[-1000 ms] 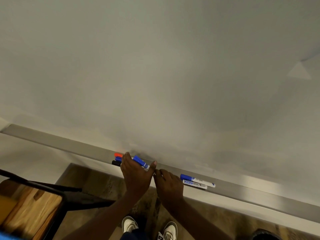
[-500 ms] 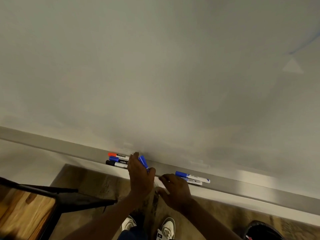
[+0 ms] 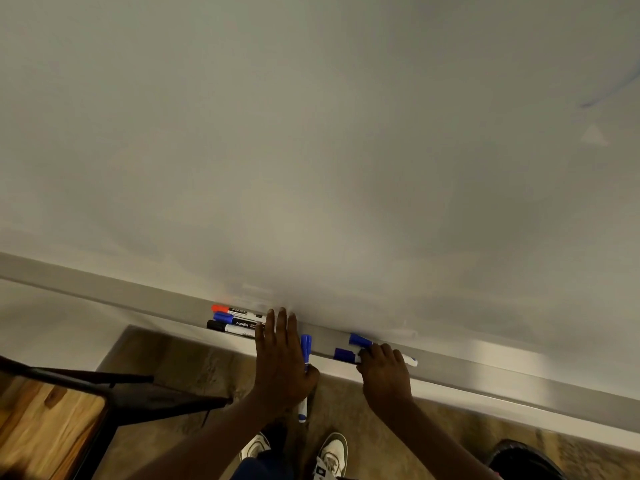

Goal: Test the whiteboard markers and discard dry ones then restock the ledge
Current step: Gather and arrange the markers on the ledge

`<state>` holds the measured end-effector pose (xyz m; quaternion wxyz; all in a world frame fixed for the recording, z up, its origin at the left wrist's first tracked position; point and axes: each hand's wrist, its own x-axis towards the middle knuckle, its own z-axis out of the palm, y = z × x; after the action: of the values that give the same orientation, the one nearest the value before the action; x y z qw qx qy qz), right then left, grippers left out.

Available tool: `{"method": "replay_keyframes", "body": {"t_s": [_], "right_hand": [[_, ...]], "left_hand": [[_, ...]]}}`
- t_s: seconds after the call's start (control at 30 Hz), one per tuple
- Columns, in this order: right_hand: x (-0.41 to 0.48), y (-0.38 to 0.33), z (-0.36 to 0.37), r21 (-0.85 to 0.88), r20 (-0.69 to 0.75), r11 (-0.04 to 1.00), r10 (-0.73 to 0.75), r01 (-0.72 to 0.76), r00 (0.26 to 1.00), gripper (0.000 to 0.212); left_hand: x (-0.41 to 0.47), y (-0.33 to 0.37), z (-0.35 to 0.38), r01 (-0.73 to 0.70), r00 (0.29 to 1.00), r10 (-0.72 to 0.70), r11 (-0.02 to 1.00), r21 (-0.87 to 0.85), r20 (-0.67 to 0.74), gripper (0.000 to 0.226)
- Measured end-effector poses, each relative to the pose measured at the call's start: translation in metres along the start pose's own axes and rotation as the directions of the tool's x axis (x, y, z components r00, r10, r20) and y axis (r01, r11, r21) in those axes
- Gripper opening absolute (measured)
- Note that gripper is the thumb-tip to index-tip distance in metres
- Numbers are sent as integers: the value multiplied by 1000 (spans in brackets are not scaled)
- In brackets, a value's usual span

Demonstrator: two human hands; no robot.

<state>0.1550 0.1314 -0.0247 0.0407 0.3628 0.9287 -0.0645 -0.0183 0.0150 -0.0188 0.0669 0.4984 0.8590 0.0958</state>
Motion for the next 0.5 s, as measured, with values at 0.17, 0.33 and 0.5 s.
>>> {"method": "replay_keyframes", "body": {"t_s": [0.17, 0.33, 0.5], "right_hand": [[3, -4, -8, 112, -39, 994, -6, 10, 999, 47], [0, -26, -22, 388, -24, 922, 26, -15, 999, 36], [-3, -55, -29, 636, 136, 758, 76, -146, 988, 22]], "left_hand": [[-4, 4, 3, -41, 999, 41, 999, 26, 32, 120], [-5, 8, 2, -18, 1000, 18, 1000, -6, 20, 111], [-8, 5, 0, 13, 1000, -15, 990, -139, -11, 87]]}}
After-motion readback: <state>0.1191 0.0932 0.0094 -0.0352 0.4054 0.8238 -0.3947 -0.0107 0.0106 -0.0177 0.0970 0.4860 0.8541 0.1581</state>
